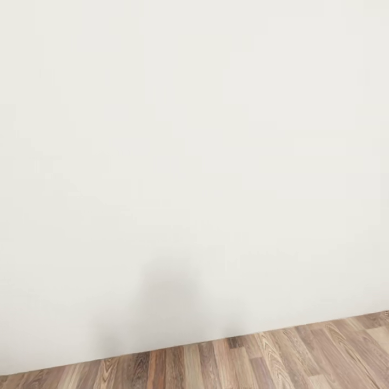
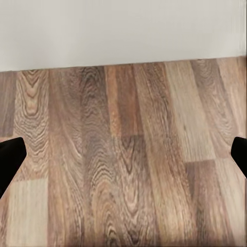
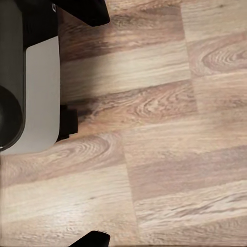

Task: In the bedroom, move the book from the bed onto either nightstand, and place the two sandals side by side next to the bed.

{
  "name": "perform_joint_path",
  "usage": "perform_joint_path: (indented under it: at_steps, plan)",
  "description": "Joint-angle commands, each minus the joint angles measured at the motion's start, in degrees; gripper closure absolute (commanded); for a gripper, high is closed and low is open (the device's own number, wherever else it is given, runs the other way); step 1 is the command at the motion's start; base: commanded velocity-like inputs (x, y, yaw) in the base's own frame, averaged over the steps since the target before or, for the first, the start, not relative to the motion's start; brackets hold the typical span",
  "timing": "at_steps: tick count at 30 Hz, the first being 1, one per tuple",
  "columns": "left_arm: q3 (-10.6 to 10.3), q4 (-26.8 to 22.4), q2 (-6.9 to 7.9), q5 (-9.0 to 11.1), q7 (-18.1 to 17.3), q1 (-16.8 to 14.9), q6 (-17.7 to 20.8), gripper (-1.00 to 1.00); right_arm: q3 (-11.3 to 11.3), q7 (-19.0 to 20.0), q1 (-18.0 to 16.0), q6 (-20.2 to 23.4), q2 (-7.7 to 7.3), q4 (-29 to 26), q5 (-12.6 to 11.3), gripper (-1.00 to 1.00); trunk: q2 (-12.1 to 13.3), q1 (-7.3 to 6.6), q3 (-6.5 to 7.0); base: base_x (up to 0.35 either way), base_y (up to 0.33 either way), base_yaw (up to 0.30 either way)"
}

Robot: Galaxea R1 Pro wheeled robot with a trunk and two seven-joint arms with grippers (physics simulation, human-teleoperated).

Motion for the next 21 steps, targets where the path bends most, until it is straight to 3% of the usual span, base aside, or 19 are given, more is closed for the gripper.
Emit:
perform_joint_path:
  at_steps: [1,7,21]
  plan:
    - [0.00,0.03,-0.01,0.24,-0.05,-0.01,-0.17,-1.00,-0.10,-0.04,0.00,-0.13,0.02,-0.02,-0.02,-1.00,-0.03,0.00,-0.05,0.000,0.000,-0.281]
    - [0.00,0.03,-1.26,0.24,-0.05,-0.01,-0.17,-1.00,-0.03,0.13,0.00,-0.13,0.06,0.06,-0.01,-1.00,-0.03,0.00,-0.05,0.000,0.000,-0.281]
    - [0.08,0.04,-1.51,0.24,-0.05,-0.04,-0.17,-1.00,0.00,0.22,0.00,-0.13,0.11,0.05,0.01,-1.00,-0.03,0.00,-0.05,0.000,0.000,-0.281]
